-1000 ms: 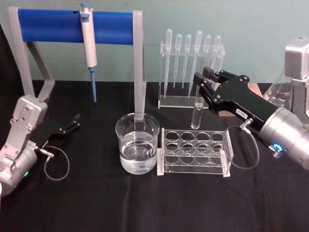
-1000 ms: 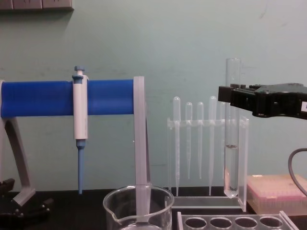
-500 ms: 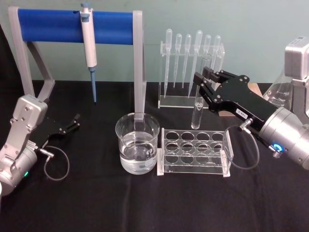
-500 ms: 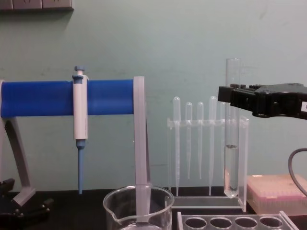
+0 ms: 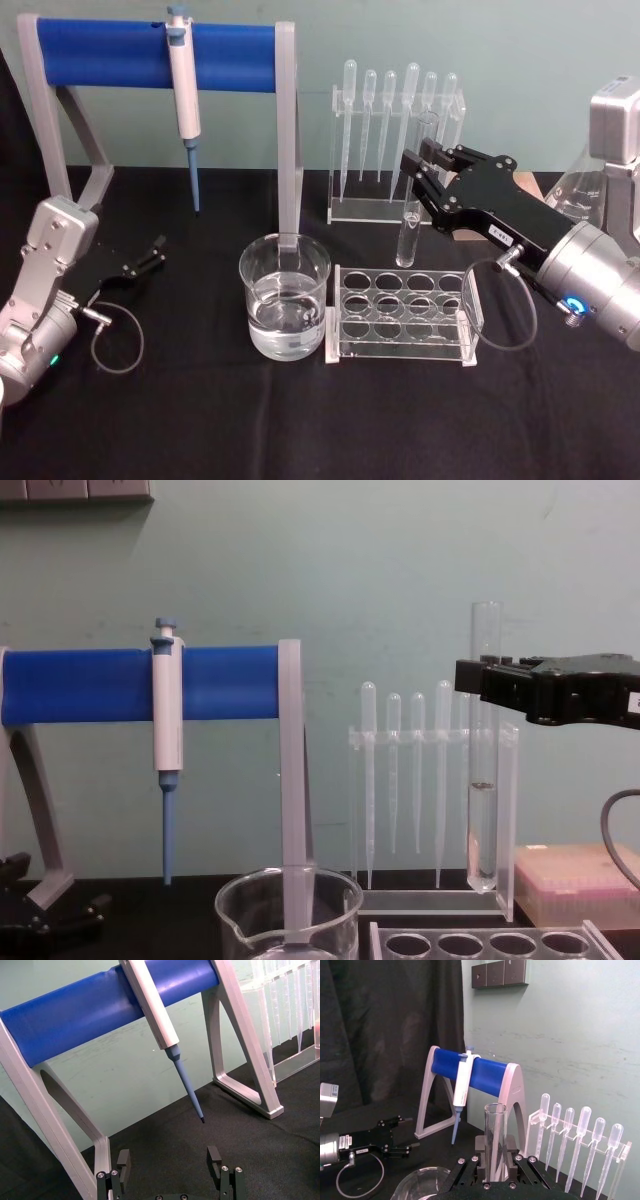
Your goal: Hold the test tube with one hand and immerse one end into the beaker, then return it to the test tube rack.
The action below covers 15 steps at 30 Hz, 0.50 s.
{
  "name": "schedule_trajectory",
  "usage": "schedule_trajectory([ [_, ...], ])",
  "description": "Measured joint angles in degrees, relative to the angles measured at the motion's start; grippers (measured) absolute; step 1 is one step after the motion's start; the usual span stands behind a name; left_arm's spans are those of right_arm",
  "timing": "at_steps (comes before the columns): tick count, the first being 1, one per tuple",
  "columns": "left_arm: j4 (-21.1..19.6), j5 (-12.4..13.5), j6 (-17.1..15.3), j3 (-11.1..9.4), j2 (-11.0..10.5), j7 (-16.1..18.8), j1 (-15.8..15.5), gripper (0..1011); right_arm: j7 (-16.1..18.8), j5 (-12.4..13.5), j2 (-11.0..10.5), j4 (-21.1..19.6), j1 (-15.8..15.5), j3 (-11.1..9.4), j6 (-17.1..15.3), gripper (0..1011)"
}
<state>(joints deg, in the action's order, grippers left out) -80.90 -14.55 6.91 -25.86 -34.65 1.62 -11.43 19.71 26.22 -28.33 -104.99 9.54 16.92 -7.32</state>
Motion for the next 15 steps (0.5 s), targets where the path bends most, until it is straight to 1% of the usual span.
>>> schedule_trajectory([
  [15, 0.0, 0.0, 0.0, 0.0, 0.0, 0.0, 0.0, 1000, 0.0, 0.0, 0.0, 0.0, 0.0, 0.0, 0.0, 225],
])
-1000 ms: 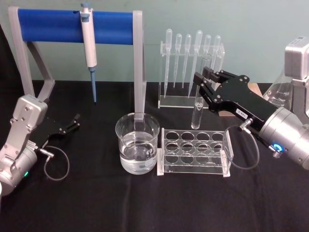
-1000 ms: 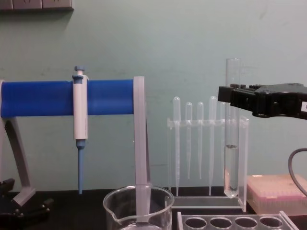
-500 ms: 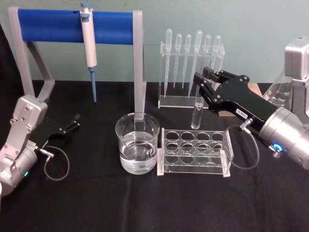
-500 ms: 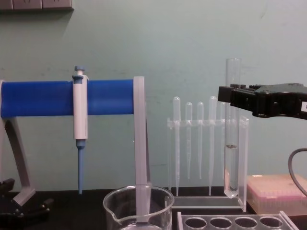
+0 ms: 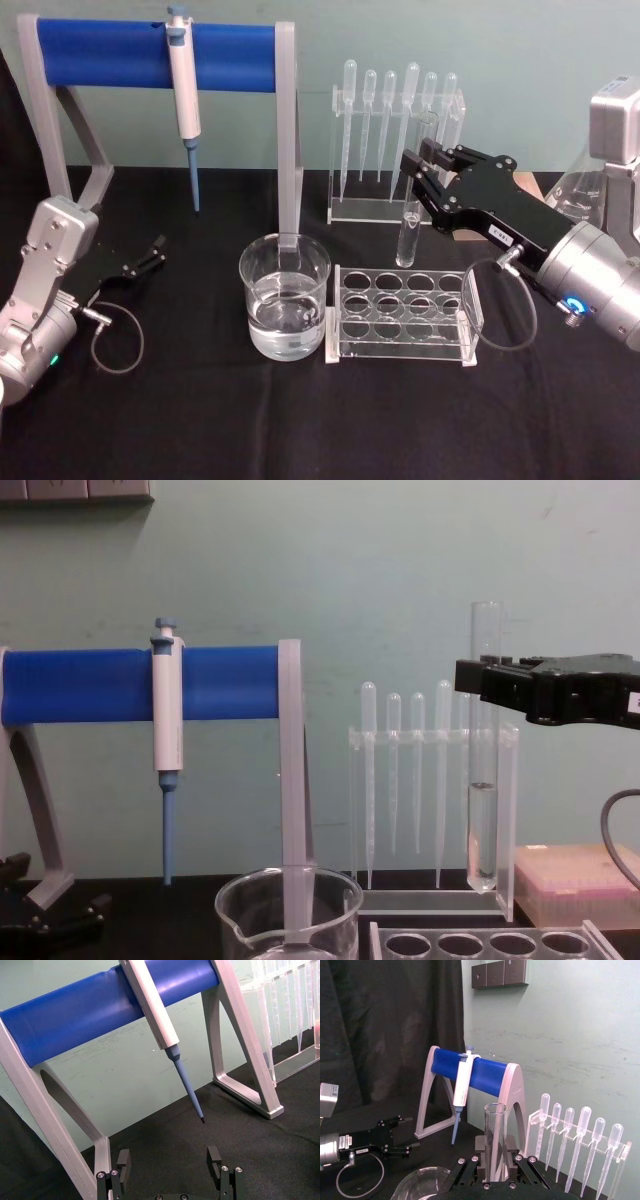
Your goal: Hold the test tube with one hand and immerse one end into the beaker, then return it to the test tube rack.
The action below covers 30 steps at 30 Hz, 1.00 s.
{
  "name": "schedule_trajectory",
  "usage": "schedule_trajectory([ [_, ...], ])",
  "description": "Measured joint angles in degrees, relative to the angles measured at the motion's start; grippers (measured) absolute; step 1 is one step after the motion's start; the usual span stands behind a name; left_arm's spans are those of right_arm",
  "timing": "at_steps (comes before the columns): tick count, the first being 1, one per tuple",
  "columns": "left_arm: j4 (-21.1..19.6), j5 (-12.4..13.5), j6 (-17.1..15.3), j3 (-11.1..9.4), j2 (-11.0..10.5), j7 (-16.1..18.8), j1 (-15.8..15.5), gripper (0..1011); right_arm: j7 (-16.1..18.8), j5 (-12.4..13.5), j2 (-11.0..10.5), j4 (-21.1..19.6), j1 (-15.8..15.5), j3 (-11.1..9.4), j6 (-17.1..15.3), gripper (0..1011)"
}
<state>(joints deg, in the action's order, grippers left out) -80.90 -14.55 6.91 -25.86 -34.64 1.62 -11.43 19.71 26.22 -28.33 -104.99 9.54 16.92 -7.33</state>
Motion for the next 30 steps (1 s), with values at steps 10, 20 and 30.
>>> schedule_trajectory([
  [10, 0.0, 0.0, 0.0, 0.0, 0.0, 0.0, 0.0, 1000, 0.0, 0.0, 0.0, 0.0, 0.0, 0.0, 0.0, 226],
  [20, 0.0, 0.0, 0.0, 0.0, 0.0, 0.0, 0.0, 1000, 0.0, 0.0, 0.0, 0.0, 0.0, 0.0, 0.0, 226],
  [30, 0.0, 0.0, 0.0, 0.0, 0.0, 0.0, 0.0, 1000, 0.0, 0.0, 0.0, 0.0, 0.0, 0.0, 0.0, 225],
])
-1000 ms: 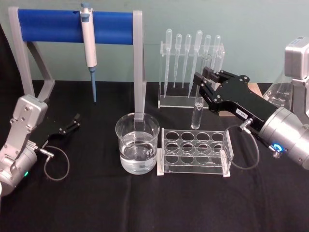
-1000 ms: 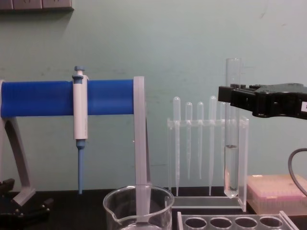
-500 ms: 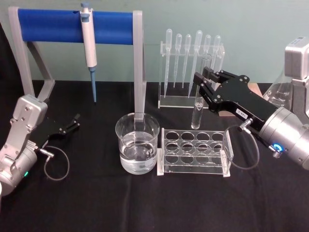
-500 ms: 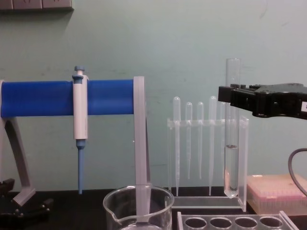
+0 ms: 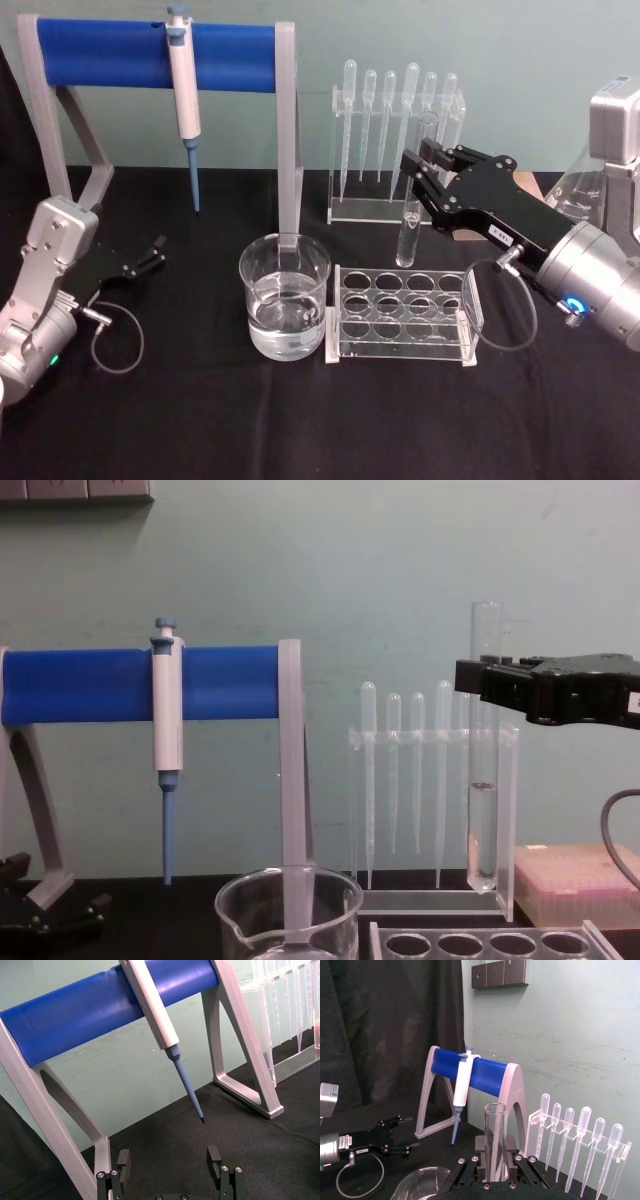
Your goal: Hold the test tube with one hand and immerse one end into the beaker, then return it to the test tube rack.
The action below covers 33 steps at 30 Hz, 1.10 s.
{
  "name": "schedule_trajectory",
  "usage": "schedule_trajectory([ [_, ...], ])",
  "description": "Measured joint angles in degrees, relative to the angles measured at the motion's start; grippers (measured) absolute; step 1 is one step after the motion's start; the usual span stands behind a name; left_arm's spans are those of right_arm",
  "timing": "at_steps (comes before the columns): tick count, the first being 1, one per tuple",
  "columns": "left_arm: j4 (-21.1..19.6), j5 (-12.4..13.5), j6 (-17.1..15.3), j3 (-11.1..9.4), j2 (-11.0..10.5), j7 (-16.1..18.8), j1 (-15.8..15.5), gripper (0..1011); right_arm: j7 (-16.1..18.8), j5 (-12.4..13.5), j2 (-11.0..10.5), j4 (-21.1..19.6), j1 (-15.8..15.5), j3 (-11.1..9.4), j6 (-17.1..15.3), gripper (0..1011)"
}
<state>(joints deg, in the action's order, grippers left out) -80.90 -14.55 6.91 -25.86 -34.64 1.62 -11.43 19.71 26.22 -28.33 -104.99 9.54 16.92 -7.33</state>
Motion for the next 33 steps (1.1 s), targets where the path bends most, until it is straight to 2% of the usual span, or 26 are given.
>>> schedule_trajectory([
  [33, 0.0, 0.0, 0.0, 0.0, 0.0, 0.0, 0.0, 1000, 0.0, 0.0, 0.0, 0.0, 0.0, 0.0, 0.0, 225],
])
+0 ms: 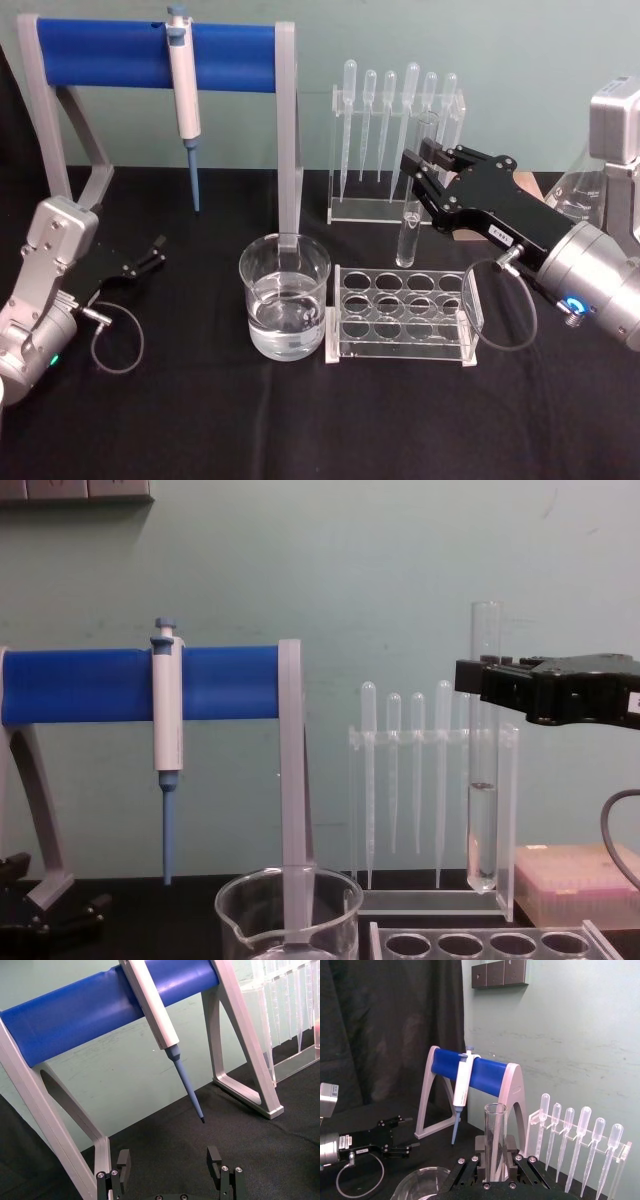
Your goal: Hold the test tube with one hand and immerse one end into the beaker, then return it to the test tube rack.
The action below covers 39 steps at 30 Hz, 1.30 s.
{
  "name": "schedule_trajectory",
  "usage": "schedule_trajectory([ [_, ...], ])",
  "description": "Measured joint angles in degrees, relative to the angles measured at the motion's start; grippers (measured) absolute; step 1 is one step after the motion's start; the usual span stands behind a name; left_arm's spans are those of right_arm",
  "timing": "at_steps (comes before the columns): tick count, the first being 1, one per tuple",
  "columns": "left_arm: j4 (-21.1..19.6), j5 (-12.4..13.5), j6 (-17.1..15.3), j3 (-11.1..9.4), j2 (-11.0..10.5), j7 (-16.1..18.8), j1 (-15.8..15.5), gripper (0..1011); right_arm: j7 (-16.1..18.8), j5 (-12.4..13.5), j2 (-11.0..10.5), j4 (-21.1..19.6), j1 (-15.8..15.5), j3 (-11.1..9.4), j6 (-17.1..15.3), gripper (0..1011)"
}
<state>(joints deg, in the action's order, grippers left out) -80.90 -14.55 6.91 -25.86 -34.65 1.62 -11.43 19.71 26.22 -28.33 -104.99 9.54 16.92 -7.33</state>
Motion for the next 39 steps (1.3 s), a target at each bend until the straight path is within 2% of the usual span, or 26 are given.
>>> schedule_trajectory([
  [8, 0.0, 0.0, 0.0, 0.0, 0.0, 0.0, 0.0, 1000, -0.01, 0.03, 0.28, -0.73, 0.38, 0.1, -0.33, 226],
  [13, 0.0, 0.0, 0.0, 0.0, 0.0, 0.0, 0.0, 1000, 0.1, 0.06, 1.25, -1.27, 2.2, 1.29, -1.05, 225],
  [22, 0.0, 0.0, 0.0, 0.0, 0.0, 0.0, 0.0, 1000, 2.2, -0.53, 5.77, 2.95, 9.39, 7.39, -1.69, 226],
  [23, 0.0, 0.0, 0.0, 0.0, 0.0, 0.0, 0.0, 1000, 2.48, -0.84, 6.54, 4.16, 10.29, 8.39, -1.3, 226],
  [29, 0.0, 0.0, 0.0, 0.0, 0.0, 0.0, 0.0, 1000, 3.19, -1.94, 8.62, 8.1, 11.67, 10.76, 1.12, 226],
  [39, 0.0, 0.0, 0.0, 0.0, 0.0, 0.0, 0.0, 1000, 3.85, -4.23, 10.53, 13.53, 10.17, 12.9, 5.78, 226],
])
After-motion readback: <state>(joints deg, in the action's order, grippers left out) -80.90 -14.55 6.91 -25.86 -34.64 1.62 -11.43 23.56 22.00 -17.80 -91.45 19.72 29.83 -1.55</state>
